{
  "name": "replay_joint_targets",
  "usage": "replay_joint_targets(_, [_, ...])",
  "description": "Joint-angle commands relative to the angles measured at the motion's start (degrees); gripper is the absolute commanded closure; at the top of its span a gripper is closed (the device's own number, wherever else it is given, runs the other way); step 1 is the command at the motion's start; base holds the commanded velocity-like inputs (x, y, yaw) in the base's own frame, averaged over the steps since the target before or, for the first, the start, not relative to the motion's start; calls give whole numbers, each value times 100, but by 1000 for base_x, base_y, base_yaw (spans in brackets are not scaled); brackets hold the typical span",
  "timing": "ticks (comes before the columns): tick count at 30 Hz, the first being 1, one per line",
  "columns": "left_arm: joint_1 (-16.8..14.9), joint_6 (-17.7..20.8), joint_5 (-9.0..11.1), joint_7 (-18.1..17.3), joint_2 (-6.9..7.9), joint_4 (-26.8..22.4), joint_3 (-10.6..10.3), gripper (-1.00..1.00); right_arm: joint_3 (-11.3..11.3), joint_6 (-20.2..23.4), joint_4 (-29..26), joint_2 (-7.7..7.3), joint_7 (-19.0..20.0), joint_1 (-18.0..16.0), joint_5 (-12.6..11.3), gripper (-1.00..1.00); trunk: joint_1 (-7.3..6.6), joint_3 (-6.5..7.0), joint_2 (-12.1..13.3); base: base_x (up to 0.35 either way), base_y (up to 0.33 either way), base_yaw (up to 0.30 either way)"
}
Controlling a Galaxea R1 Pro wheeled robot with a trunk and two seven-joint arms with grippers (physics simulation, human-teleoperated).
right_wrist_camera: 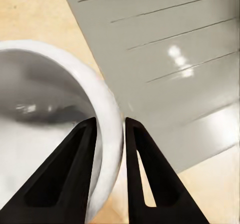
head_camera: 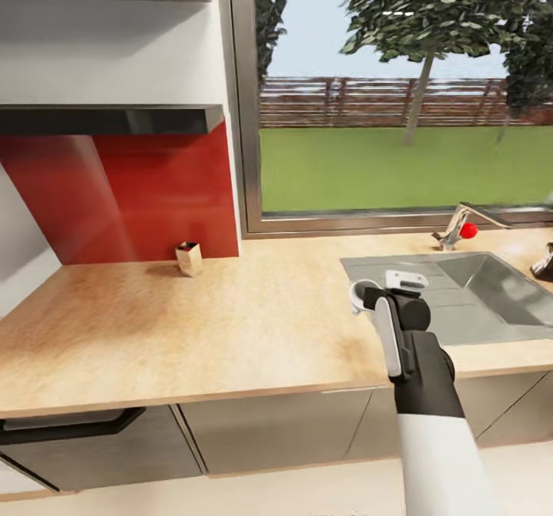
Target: Set up a coffee station on the kitchen countertop: keep the coffee maker on the countertop, move the bottle of coffee from the kitchen shelf to the counter next to the coffee maker, place a paper coffee filter on top of the coffee maker, put the saucer next to the coffee maker with the coffee cup on the saucer, and place the electric kettle next to the coffee maker.
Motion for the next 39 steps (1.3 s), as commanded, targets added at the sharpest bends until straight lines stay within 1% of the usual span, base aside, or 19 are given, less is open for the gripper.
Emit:
replay_joint_targets(1, [-2,-18,58,12,-1,0,-50,-100,-3,19,-22,4,-10,-7,-17,100,3,-12,-12,0,0,-298])
replay_joint_targets(8, [-4,-16,64,11,-14,0,-43,-100,2,19,-19,9,-10,-7,-17,100,3,-12,-12,0,0,-299])
replay_joint_targets(12, [-5,-41,42,7,-128,-6,-47,-100,2,19,-9,9,-10,-7,-15,100,3,-12,-12,0,0,-298])
replay_joint_targets(18, [-4,-79,17,2,-198,-3,-50,-100,2,19,-10,6,-10,-7,-18,100,3,-12,-12,0,0,-298])
replay_joint_targets(22, [-4,-80,14,-10,-315,-1,-56,-100,8,19,-4,9,-10,-7,-18,100,3,-12,-12,0,0,-298])
replay_joint_targets(28, [3,-57,17,-48,-394,8,-58,-100,11,19,1,5,-10,-7,-13,100,3,-12,-12,0,0,-298])
replay_joint_targets(39, [-2,16,21,-47,-414,93,-60,-100,5,19,-1,1,-10,-6,-11,100,3,-12,-12,0,0,-299])
